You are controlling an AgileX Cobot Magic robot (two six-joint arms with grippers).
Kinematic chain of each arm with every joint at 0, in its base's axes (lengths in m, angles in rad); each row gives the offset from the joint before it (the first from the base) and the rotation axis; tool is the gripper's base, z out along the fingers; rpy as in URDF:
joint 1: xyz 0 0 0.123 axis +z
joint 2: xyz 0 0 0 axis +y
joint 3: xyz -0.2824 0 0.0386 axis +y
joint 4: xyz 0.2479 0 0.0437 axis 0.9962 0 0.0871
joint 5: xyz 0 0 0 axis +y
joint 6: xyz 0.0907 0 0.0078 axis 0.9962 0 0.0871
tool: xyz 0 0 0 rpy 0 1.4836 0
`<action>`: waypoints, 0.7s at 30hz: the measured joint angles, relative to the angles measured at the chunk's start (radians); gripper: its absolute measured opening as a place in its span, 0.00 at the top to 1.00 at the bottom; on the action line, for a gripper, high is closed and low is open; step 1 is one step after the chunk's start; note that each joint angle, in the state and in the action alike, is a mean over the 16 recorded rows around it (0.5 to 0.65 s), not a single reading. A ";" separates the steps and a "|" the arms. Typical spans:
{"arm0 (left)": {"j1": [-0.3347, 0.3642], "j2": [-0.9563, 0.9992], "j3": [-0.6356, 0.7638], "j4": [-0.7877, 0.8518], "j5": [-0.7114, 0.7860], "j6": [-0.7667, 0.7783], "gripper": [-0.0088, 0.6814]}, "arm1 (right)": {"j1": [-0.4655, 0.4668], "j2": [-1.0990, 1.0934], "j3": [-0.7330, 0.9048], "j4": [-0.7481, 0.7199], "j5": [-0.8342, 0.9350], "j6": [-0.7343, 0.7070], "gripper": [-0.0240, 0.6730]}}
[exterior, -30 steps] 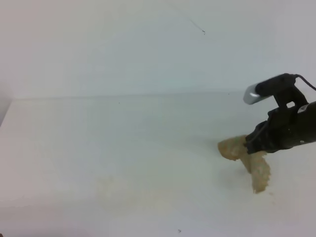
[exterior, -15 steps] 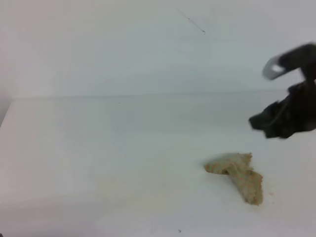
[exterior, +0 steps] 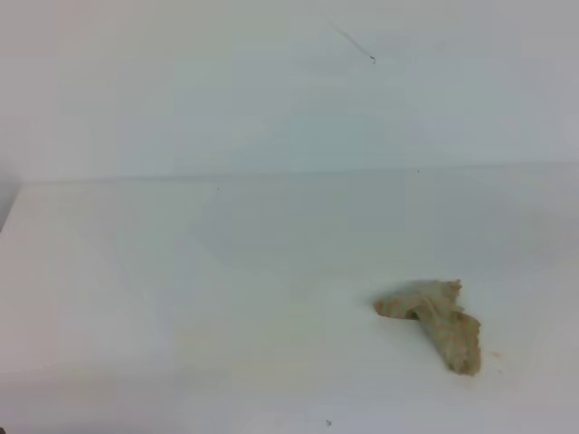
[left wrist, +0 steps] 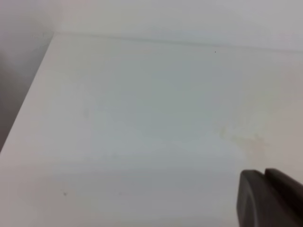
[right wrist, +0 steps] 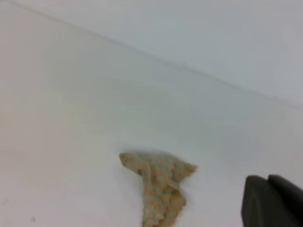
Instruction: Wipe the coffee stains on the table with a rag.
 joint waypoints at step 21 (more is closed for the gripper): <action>0.000 0.000 0.000 0.000 0.000 0.000 0.99 | -0.008 -0.177 0.109 -0.227 0.065 0.067 0.96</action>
